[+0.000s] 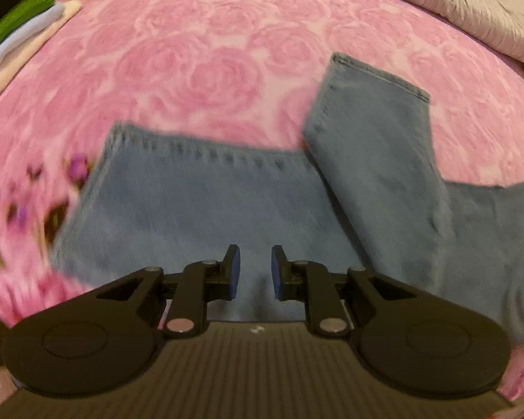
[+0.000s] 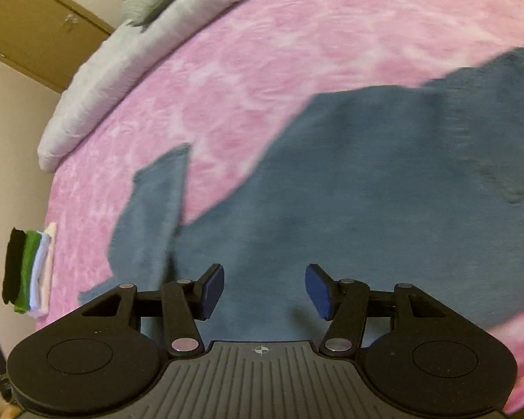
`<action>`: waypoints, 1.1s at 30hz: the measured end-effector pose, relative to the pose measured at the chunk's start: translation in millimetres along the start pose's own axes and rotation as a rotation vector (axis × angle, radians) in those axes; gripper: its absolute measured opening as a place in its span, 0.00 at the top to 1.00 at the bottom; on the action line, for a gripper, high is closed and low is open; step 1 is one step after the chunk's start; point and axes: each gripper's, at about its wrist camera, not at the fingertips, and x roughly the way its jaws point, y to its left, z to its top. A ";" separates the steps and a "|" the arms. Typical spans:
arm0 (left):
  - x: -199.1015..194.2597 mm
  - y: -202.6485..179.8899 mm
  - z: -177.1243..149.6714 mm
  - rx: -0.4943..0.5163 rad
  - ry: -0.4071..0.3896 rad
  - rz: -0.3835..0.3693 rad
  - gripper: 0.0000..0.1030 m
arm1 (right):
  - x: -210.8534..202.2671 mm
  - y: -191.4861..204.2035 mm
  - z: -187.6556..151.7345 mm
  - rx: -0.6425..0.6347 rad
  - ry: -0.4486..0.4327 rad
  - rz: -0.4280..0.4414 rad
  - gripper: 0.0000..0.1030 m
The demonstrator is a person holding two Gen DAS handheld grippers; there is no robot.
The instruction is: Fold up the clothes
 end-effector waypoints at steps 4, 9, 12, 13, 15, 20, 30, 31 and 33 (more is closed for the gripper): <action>15.8 20.9 38.1 0.073 0.006 -0.028 0.86 | 34.6 39.9 -5.3 0.037 -0.023 0.032 0.45; 29.6 38.1 66.8 0.093 0.021 -0.037 0.85 | 76.4 62.7 7.1 0.117 -0.026 0.061 0.50; 42.3 48.1 74.5 0.074 0.047 -0.024 0.85 | 101.4 54.0 15.3 0.228 -0.002 0.099 0.50; 45.8 52.3 77.1 0.061 0.055 -0.022 0.85 | 110.7 50.2 16.8 0.267 0.005 0.117 0.50; 49.8 60.1 78.9 0.029 0.066 -0.028 0.85 | 125.3 46.7 19.0 0.313 0.010 0.145 0.50; 54.4 76.0 81.0 -0.041 0.081 -0.047 0.84 | 162.5 48.7 35.6 0.340 0.017 0.162 0.50; 10.8 139.4 53.8 -0.254 0.035 -0.040 0.84 | 153.4 208.3 -0.3 -0.585 -0.135 0.055 0.89; 5.5 148.7 48.5 -0.280 0.029 -0.029 0.84 | 146.9 228.0 -18.5 -0.705 -0.153 0.083 0.89; -5.0 167.4 37.7 -0.333 0.017 -0.006 0.84 | 141.7 257.2 -55.7 -0.883 -0.132 0.148 0.88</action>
